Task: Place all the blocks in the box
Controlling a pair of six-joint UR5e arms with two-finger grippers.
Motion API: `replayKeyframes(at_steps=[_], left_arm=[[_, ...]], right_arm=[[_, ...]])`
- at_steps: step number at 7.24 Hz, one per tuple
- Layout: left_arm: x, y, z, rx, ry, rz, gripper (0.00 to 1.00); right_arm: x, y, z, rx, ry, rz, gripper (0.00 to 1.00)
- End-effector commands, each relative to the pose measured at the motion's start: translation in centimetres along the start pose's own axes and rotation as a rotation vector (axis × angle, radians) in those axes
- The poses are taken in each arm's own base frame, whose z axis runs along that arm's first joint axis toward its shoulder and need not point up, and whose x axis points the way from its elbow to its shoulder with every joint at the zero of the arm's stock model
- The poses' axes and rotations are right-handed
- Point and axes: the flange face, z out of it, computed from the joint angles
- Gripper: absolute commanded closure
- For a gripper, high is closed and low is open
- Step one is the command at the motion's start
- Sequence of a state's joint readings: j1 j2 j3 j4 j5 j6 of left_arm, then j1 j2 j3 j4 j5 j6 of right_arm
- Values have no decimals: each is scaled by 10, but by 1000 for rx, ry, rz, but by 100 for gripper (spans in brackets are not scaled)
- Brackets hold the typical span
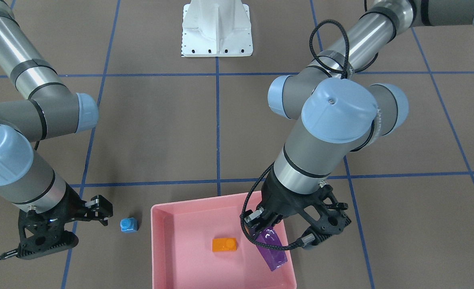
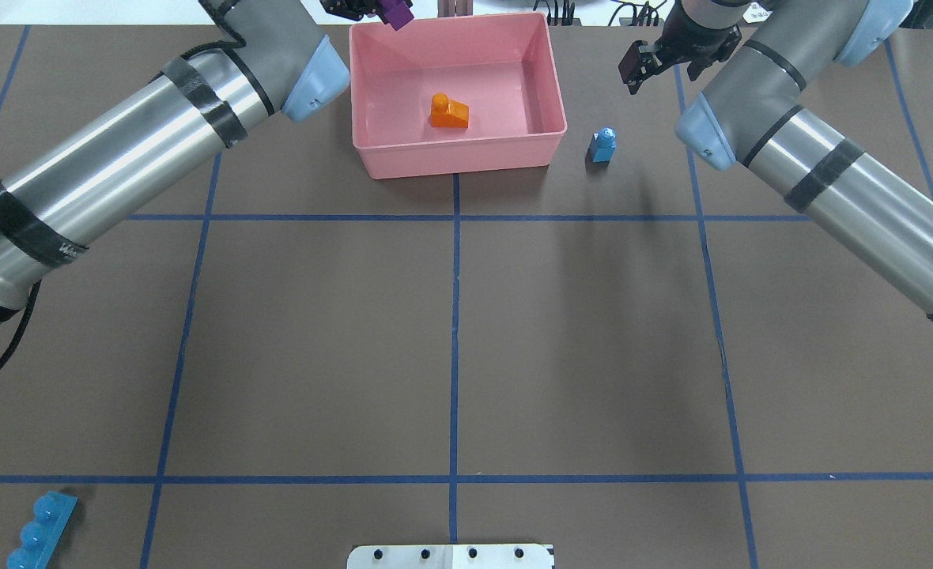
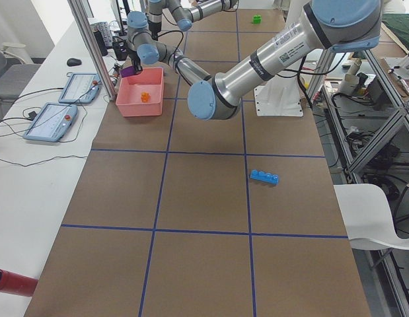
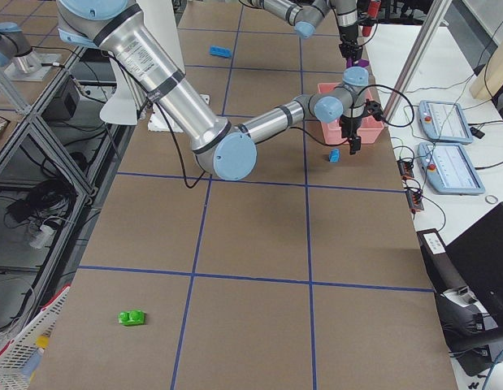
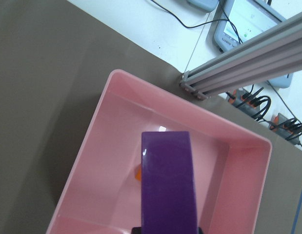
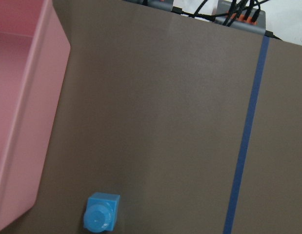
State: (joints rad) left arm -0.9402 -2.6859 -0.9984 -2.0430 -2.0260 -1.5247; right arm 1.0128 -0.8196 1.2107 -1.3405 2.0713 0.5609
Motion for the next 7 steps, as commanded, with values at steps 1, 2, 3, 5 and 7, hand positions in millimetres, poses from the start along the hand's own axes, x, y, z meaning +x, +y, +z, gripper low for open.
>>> replayKeyframes(at_steps=[1, 2, 3, 5, 7], left_arm=[[12, 23, 36, 55, -12, 25, 100], [11, 30, 47, 55, -19, 32, 100], [14, 39, 58, 93, -31, 41, 100], [10, 40, 69, 93, -27, 46, 100], [8, 40, 70, 92, -30, 45, 100]], right_arm=[[-11, 30, 47, -8, -18, -50, 0], [-9, 33, 68, 15, -40, -77, 0], [-3, 31, 83, 36, -54, -91, 0], [-18, 20, 74, 48, -67, -88, 0], [-18, 19, 72, 46, -75, -87, 0]])
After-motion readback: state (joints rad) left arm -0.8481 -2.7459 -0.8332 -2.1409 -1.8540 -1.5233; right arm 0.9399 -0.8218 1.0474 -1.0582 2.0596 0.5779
